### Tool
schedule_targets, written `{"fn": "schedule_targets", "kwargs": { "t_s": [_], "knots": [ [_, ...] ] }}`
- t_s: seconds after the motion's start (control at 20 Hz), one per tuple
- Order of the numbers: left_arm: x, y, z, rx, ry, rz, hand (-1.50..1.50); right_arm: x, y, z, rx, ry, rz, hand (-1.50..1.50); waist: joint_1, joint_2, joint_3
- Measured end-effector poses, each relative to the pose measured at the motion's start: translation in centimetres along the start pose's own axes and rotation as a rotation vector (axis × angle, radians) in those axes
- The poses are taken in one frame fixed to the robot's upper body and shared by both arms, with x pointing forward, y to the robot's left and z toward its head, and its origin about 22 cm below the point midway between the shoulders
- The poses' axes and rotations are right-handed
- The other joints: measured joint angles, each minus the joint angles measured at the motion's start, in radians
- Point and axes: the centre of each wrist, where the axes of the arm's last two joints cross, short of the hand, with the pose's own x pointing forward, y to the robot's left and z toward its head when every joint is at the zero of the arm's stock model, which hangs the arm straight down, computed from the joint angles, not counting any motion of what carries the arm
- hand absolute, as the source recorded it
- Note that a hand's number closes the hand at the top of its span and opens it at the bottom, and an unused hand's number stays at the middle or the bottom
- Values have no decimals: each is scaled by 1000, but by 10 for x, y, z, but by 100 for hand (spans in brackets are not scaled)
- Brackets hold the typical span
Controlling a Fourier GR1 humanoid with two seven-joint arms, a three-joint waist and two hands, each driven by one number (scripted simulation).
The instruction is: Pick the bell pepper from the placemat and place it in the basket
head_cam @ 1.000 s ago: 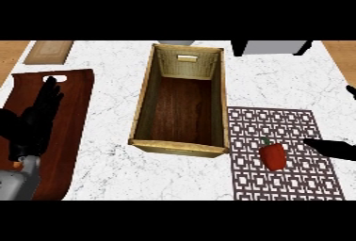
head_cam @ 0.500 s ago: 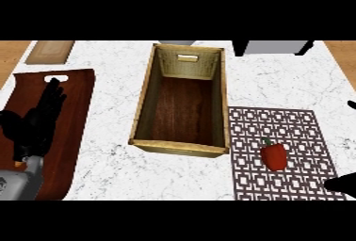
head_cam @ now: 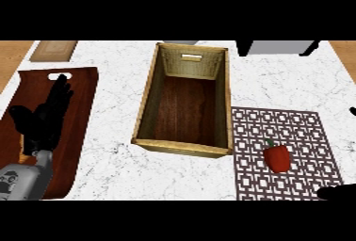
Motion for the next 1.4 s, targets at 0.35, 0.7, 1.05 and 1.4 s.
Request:
{"fn": "schedule_targets", "kwargs": {
  "t_s": [0.35, 0.7, 1.05, 1.4],
  "knots": [
    [4, 2, 6, -4, -6, 4, 0, -20, 38, -11, 2, -6, -36, -150, 5, 0, 1],
    [4, 4, 3, -2, -1, 7, 0, -37, 73, -11, -32, -44, -41, -150, 4, 1, 1],
    [3, 8, 3, 3, 0, 9, 0, -42, 87, -18, -68, -65, -36, -150, 5, 1, 1],
    [2, 9, 0, -2, 2, 3, 0, -48, 108, -23, -74, -85, -54, -150, 5, 1, 1]
  ]
}}
